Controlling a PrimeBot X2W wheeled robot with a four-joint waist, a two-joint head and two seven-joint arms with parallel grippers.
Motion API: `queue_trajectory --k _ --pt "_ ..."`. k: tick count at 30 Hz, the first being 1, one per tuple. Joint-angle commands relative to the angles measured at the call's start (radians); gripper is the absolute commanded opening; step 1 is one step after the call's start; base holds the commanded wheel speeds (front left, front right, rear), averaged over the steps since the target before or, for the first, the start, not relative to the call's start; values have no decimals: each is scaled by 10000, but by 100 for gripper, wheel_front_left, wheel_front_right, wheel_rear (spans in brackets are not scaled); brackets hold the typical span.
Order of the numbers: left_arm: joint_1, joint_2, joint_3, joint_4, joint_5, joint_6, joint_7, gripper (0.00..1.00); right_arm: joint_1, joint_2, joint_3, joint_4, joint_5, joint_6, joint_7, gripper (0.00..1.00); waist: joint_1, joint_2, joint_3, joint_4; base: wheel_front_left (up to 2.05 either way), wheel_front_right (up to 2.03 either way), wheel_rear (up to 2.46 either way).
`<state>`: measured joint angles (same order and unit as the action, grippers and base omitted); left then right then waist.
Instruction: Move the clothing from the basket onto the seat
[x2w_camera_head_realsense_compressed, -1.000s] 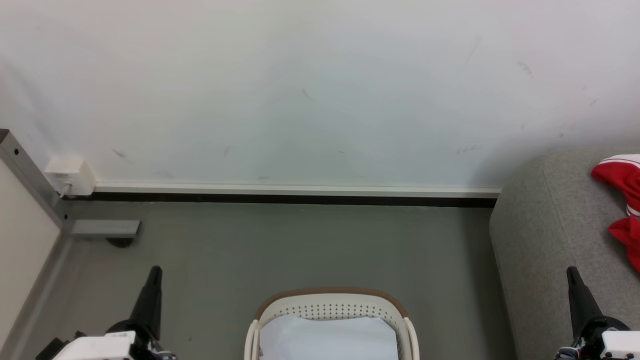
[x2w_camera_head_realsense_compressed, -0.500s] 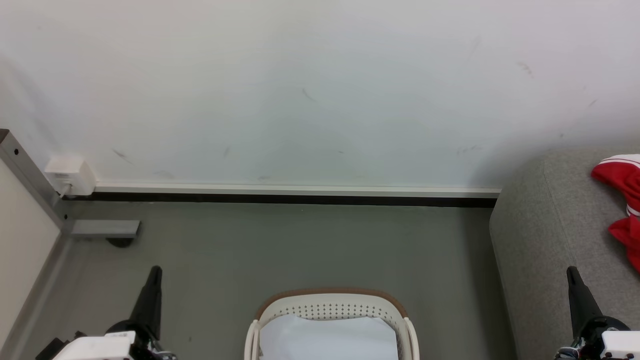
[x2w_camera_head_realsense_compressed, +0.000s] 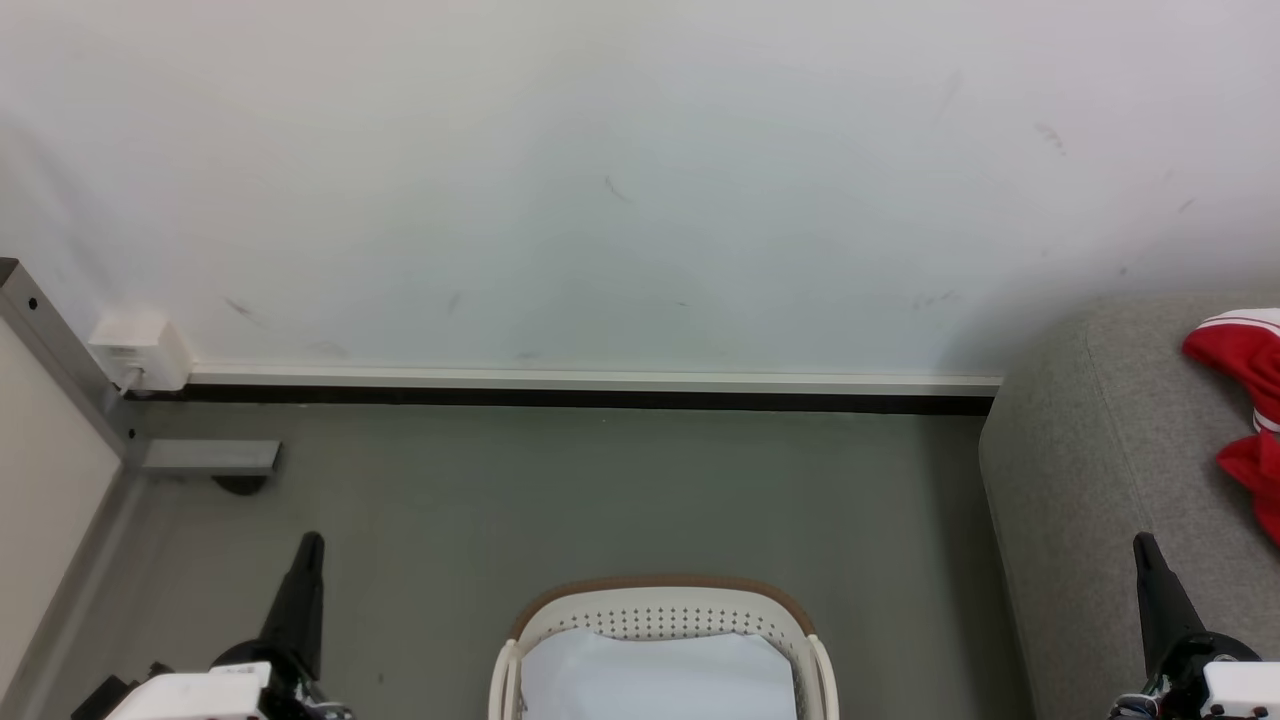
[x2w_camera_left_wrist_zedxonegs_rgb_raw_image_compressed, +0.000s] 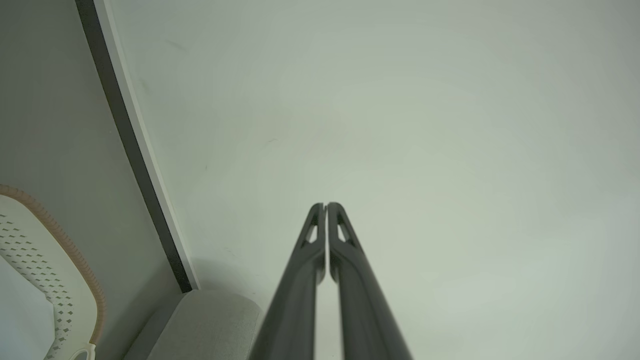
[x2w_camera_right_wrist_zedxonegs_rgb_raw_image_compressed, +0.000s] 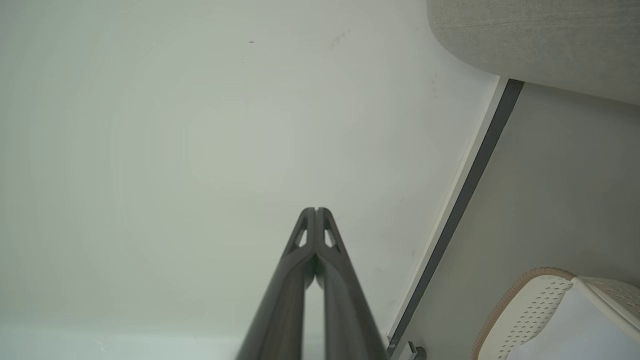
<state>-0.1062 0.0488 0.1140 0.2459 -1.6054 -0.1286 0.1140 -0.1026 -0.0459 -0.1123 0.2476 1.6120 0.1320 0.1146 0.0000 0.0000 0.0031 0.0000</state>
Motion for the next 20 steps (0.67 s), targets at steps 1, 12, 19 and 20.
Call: queue_trajectory --k 1,12,19,20 --pt "-82 22 17 -5 -137 -48 38 0 -133 -81 -40 -53 21 -24 26 0 0 0 0 0 0 0 0" --pt "-81 22 17 -6 -138 -48 38 0 -133 -81 -41 -53 21 -25 26 0 0 0 0 0 0 0 0" --pt "-81 22 17 -6 -138 -48 38 0 -133 -81 -41 -53 21 -25 26 0 0 0 0 0 0 0 0" --pt "-81 22 17 -6 -138 -48 38 0 -133 -81 -41 -53 21 -25 26 0 0 0 0 0 0 0 0"
